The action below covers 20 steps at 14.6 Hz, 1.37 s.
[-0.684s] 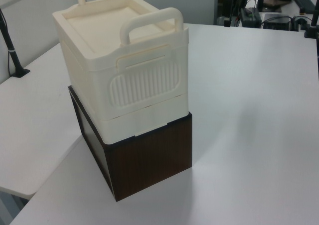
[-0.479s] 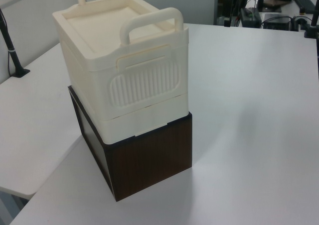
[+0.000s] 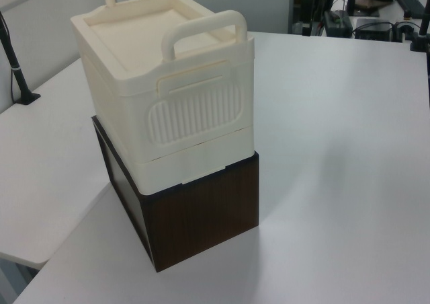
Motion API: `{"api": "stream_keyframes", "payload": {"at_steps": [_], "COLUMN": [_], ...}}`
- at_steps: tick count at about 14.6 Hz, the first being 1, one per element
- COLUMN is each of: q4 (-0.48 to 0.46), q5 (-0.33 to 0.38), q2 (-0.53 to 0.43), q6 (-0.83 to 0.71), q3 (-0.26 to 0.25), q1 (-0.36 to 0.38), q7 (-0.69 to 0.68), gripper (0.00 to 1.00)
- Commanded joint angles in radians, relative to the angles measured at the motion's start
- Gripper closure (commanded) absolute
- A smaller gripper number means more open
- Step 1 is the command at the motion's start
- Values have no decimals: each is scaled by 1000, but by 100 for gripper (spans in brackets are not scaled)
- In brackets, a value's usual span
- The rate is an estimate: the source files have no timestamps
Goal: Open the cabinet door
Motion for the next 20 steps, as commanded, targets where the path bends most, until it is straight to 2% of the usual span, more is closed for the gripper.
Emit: {"api": "stream_keyframes", "payload": {"at_steps": [1,3,8,13,17,20], "q4": [-12,-11,5,60,72,74], "q5": [3,7,33,135,139,138], "q2": [-12,-9,-7,4,31,71], "q6": [-9,-7,5,11,110,244], "q3": [-13,-7,-4,-3,-3,17], "q1": [25,34,170,261,374,402], "q7": [-8,-34,-74,-207,-298,-377], "gripper": [0,0,0,0,0,0]}}
